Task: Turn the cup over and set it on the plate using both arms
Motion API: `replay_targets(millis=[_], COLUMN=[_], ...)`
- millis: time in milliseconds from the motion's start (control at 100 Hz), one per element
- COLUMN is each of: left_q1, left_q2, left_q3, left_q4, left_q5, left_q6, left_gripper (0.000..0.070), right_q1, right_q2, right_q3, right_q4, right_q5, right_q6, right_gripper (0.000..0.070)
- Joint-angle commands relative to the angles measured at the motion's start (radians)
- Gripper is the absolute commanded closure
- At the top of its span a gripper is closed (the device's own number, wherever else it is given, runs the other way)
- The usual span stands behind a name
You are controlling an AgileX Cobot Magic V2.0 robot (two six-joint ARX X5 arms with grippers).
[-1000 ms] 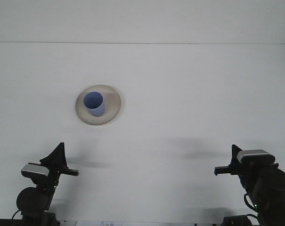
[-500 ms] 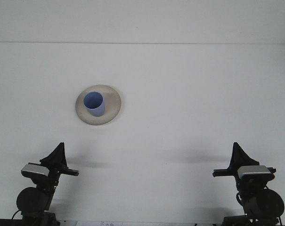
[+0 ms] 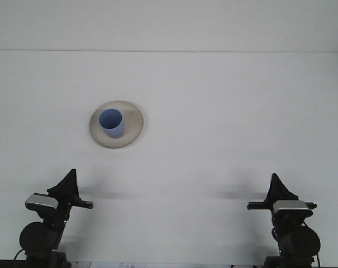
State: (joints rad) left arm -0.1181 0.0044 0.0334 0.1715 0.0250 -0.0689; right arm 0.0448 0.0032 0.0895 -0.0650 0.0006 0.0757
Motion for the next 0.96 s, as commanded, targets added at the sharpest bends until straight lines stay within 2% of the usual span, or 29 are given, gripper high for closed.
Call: replay_targets(millis=[0,90,950], left_q1=[0.001,0.001,0.001], left_q2=[-0.001,-0.001,-0.001], left_q3=[-0.019,-0.019,-0.019], left_q4=[0.010,0.010,0.010], left_q5=[0.001,0.001,0.001], left_q6=[0.008,0.008,0.008], left_gripper=[0.0688,0.0688,0.0688], right_q1=[0.002,0.002,0.002], right_q2=[-0.002,-0.002,-0.002], right_q3=[-0.030,-0.078,-0.077], right_q4=[0.066,0.134,0.125], right_q5=[-0.001,-0.001,0.000], right_q6=[0.003,0.004,0.003], right_gripper=[0.0700,0.0700,0.0700])
